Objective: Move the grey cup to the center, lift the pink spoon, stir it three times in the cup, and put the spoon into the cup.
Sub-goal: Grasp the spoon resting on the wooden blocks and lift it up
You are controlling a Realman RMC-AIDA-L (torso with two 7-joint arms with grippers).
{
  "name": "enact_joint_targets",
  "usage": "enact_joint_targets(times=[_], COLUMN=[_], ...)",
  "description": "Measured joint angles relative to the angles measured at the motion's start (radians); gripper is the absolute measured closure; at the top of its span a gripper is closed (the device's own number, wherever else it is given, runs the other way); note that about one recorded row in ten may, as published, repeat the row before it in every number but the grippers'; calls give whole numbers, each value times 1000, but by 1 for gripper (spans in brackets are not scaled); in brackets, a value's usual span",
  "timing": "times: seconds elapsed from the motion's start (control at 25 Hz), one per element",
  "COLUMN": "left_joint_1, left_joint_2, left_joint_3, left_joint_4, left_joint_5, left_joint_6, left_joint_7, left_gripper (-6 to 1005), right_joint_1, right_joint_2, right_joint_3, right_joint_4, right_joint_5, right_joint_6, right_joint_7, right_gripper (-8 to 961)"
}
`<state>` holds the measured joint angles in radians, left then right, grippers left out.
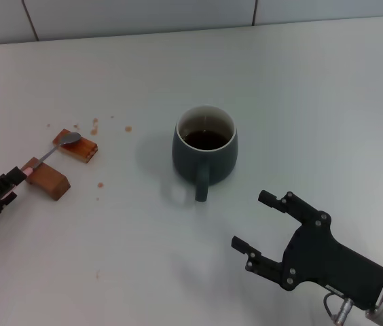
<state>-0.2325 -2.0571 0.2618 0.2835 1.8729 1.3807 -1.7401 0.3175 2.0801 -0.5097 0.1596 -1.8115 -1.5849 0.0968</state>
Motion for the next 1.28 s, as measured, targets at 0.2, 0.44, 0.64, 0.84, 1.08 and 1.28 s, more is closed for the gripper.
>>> enact_joint_targets(times=[0.2, 0.44, 0.64, 0.84, 1.08, 1.28], left_joint_1=[-3, -10, -14, -16, -18, -19], left_joint_2=[0, 0, 0, 0, 0, 0], left_joint_3=[0, 1, 2, 2, 2, 2], left_joint_4=[-1, -9, -10, -11, -10, -11], left_joint_5=[0, 0, 0, 0, 0, 0], left_joint_6=[-3, -7, -8, -8, -8, -15], left_joint_7=[-7, -25, -33, -39, -54, -68], left_gripper=[205, 208, 211, 213, 214, 262], right_joint_1=[0, 0, 0, 0, 1, 6], right_joint_2=[0, 0, 0, 0, 0, 0], right_joint_3=[0, 1, 4, 5, 5, 3], right_joint_4=[0, 0, 0, 0, 0, 0], right_joint_5=[0, 0, -2, -4, -4, -5], right_joint_6=[2, 5, 10, 11, 11, 11], right_joint_7=[1, 1, 1, 1, 1, 1], right_gripper=[166, 166, 166, 166, 166, 166])
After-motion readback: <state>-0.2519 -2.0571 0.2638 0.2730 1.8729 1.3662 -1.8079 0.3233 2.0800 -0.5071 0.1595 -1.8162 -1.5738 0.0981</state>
